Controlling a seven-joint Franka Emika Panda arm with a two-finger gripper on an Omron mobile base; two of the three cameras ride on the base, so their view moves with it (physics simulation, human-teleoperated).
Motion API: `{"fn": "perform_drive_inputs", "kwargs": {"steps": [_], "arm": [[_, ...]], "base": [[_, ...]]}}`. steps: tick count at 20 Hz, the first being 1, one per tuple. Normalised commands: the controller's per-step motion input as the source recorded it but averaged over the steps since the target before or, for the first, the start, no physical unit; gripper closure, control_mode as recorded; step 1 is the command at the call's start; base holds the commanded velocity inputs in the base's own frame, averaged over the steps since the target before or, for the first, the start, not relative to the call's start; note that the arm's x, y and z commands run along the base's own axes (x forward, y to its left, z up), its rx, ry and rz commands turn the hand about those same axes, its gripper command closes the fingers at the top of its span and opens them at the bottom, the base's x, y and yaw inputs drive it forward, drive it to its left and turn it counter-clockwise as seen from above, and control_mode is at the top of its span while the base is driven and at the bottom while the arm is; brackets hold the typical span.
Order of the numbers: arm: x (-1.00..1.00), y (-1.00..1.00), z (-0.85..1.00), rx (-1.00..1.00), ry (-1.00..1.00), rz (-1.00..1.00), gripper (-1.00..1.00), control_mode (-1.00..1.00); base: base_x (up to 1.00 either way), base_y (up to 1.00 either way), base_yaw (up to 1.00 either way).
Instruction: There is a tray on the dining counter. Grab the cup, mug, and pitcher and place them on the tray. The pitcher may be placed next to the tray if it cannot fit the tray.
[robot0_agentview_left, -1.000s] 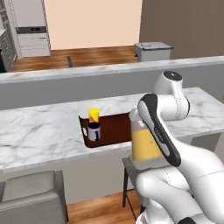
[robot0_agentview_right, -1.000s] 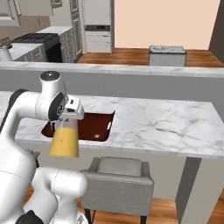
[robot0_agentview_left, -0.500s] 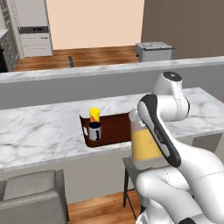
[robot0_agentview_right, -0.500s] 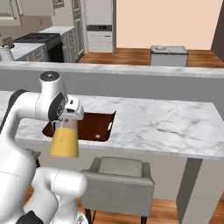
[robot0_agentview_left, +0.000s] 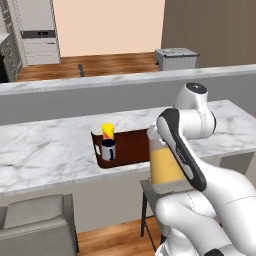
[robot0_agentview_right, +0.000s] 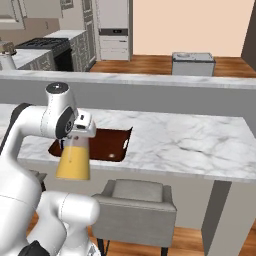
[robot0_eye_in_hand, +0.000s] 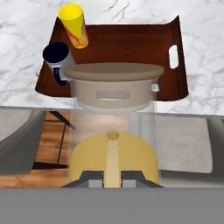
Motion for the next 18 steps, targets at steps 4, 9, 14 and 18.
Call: {"fn": "perform_drive_inputs", "kwargs": {"steps": [4, 9, 14, 18], "arm": [[0.13, 0.0, 0.08, 0.0, -0.01, 0.0, 1.0, -1.0], [0.34, 0.0, 0.23, 0.0, -0.06, 0.0, 1.0, -1.0], [0.76, 0.0, 0.27, 0.0, -0.03, 0.0, 1.0, -1.0], [0.99, 0.0, 0.27, 0.0, 0.0, -0.02, 1.0, -1.0]], "base": [[0.0, 0.0, 0.0], [0.0, 0.0, 0.0], [0.0, 0.0, 0.0], [0.0, 0.0, 0.0]]}}
